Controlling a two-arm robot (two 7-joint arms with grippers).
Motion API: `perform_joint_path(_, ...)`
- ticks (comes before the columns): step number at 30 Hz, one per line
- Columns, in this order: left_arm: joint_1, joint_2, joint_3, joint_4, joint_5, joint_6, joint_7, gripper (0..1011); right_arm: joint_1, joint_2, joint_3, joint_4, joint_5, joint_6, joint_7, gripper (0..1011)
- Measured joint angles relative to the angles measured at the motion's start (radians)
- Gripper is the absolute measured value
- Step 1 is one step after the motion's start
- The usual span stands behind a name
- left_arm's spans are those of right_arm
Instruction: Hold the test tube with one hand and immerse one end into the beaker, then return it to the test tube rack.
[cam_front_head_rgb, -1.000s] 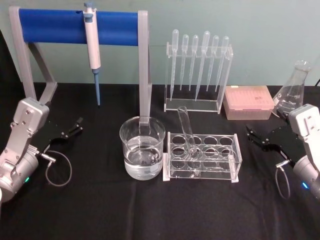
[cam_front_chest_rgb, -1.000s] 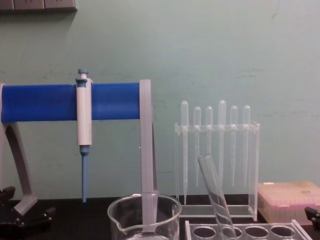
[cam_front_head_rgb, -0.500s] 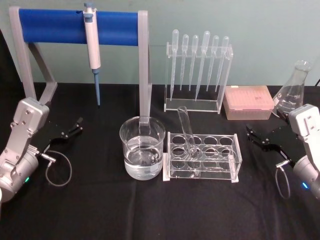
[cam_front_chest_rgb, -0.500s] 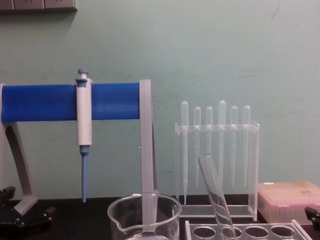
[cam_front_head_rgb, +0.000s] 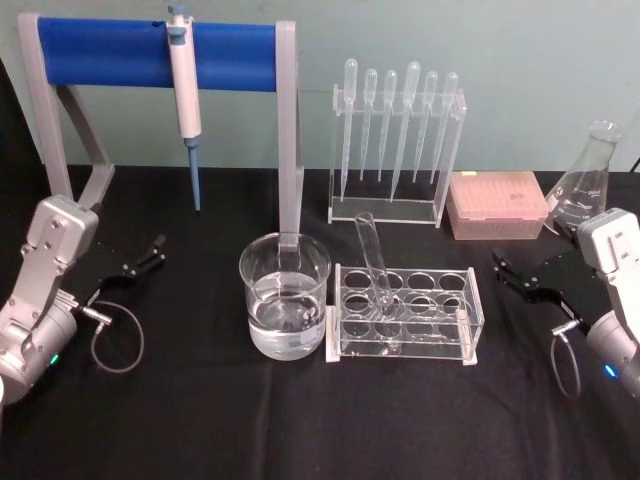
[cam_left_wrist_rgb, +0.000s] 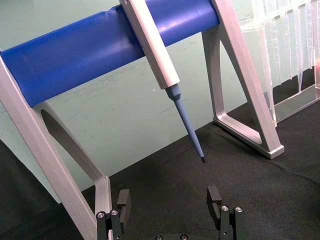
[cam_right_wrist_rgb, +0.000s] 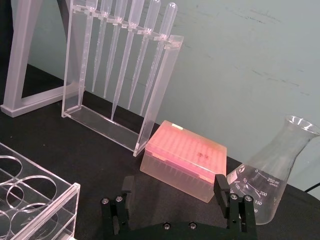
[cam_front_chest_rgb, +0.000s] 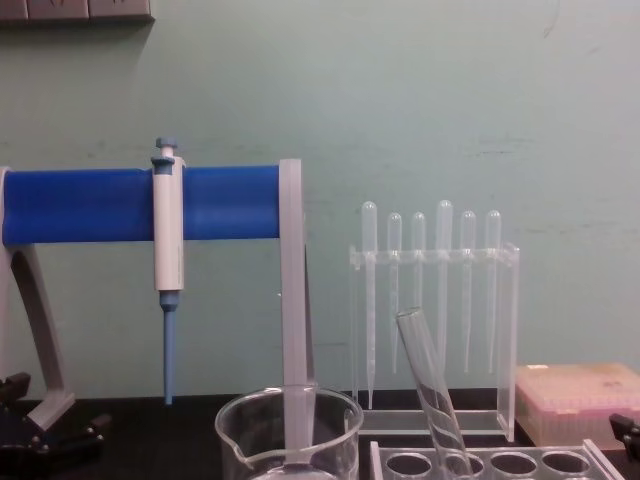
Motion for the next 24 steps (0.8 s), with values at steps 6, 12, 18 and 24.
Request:
perform_joint_path(6, 0.0, 0.0, 0.0, 0.0, 0.0, 0.0, 0.0, 1000, 0.0, 0.0, 0.0, 0.0, 0.0, 0.0, 0.0, 1002)
perform_joint_path(12, 0.0, 0.0, 0.0, 0.0, 0.0, 0.0, 0.0, 1000, 0.0, 0.0, 0.0, 0.0, 0.0, 0.0, 0.0, 1002)
perform_joint_path(18, 0.0, 0.0, 0.0, 0.0, 0.0, 0.0, 0.0, 1000, 0.0, 0.0, 0.0, 0.0, 0.0, 0.0, 0.0, 1002)
perform_joint_path(24, 0.0, 0.0, 0.0, 0.0, 0.0, 0.0, 0.0, 1000, 0.0, 0.0, 0.0, 0.0, 0.0, 0.0, 0.0, 1002)
